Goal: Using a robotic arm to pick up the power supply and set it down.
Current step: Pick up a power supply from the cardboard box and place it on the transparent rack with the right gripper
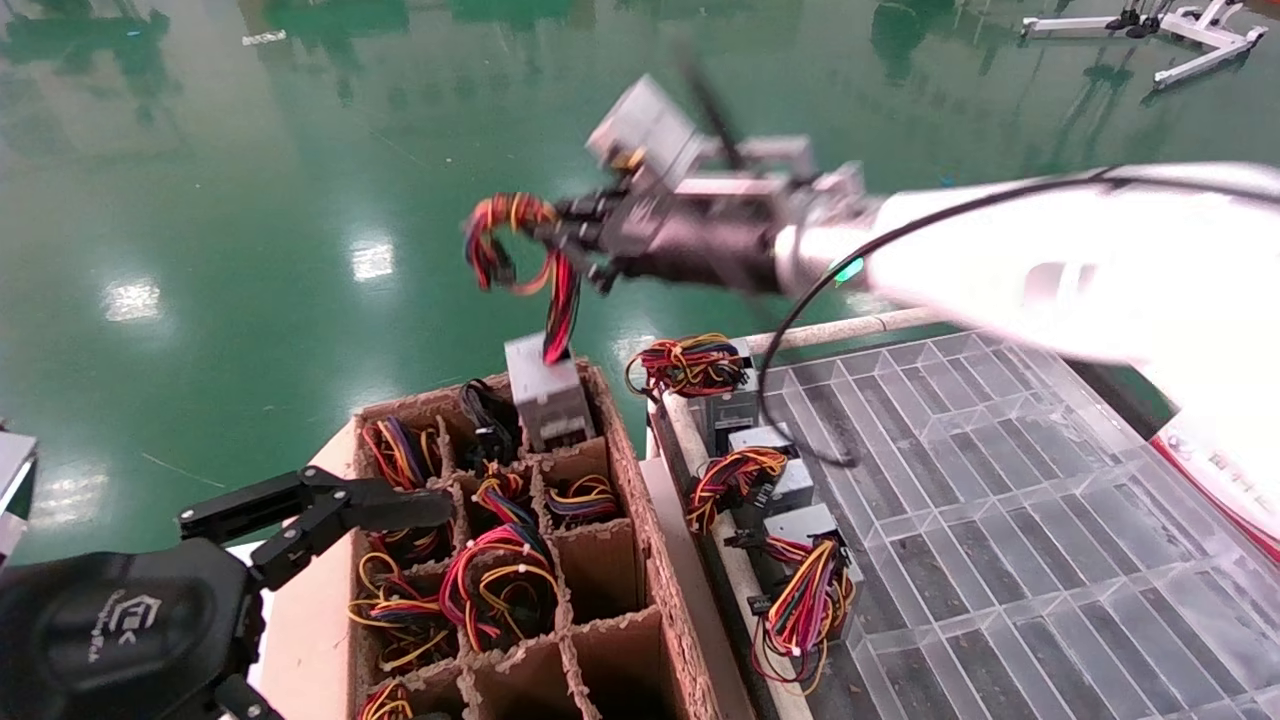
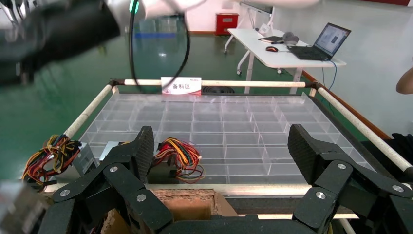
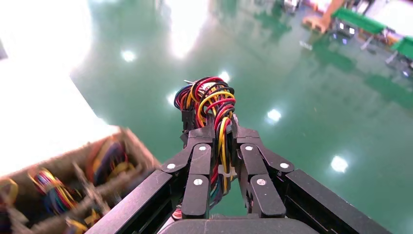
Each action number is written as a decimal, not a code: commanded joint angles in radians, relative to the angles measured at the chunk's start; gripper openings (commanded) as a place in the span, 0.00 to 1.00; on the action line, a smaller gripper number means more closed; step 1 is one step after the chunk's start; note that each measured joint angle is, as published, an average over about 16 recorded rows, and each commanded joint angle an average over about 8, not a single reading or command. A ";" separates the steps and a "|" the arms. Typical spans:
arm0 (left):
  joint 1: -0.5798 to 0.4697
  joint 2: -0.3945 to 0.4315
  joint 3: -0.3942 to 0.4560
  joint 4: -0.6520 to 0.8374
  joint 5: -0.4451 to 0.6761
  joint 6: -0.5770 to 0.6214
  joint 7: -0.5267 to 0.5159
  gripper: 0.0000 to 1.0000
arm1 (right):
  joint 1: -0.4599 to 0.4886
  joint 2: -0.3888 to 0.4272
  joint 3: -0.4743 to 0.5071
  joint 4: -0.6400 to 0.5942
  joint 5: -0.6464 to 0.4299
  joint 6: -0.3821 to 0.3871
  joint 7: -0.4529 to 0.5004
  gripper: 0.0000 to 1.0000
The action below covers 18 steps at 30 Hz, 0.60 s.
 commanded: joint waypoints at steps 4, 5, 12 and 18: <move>0.000 0.000 0.000 0.000 0.000 0.000 0.000 1.00 | 0.054 0.071 0.051 -0.032 0.078 -0.178 -0.006 0.00; 0.000 0.000 0.000 0.000 0.000 0.000 0.000 1.00 | 0.065 0.088 0.058 -0.041 0.090 -0.216 -0.007 0.00; 0.000 0.000 0.000 0.000 0.000 0.000 0.000 1.00 | 0.158 0.211 0.079 -0.118 0.118 -0.402 0.002 0.00; 0.000 0.000 0.000 0.000 0.000 0.000 0.000 1.00 | 0.220 0.337 0.068 -0.150 0.099 -0.527 0.027 0.00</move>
